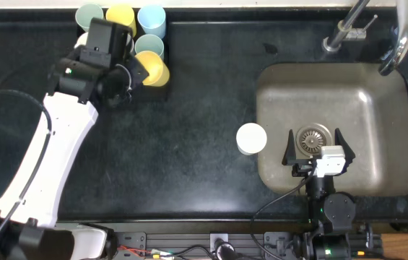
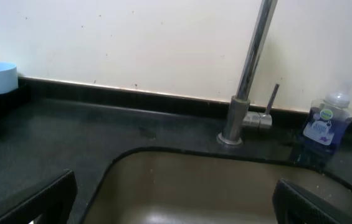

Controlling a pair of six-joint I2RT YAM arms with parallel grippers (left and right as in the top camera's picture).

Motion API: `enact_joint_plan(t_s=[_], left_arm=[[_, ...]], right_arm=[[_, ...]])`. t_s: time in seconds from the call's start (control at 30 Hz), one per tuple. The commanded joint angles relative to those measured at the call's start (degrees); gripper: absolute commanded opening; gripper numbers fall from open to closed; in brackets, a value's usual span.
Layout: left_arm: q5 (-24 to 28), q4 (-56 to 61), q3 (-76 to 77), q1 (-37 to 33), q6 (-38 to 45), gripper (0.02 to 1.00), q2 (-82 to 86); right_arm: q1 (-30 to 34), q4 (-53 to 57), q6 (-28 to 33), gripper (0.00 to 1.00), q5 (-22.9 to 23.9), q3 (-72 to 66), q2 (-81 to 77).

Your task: Store Cups

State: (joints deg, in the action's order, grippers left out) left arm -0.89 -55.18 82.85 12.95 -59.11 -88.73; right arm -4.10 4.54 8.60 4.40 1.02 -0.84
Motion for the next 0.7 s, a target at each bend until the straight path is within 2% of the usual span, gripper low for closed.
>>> enact_joint_plan(t_s=[0.03, 0.37, 0.7], left_arm=[[2.2, 0.9, -1.5, -3.5, -10.3, 0.036, 1.1], [3.8, -4.4, -1.5, -11.4, -19.7, 0.036, 1.0], [-0.5, -5.4, -1.5, -12.1, -21.8, 0.036, -0.6]], right_arm=[[0.4, -0.3, -0.5, 0.996, -0.3, -0.7, 0.6], [0.4, -0.3, -0.5, 0.998, -0.3, -0.7, 0.6], [0.4, -0.3, -0.5, 0.996, -0.3, -0.7, 0.6]])
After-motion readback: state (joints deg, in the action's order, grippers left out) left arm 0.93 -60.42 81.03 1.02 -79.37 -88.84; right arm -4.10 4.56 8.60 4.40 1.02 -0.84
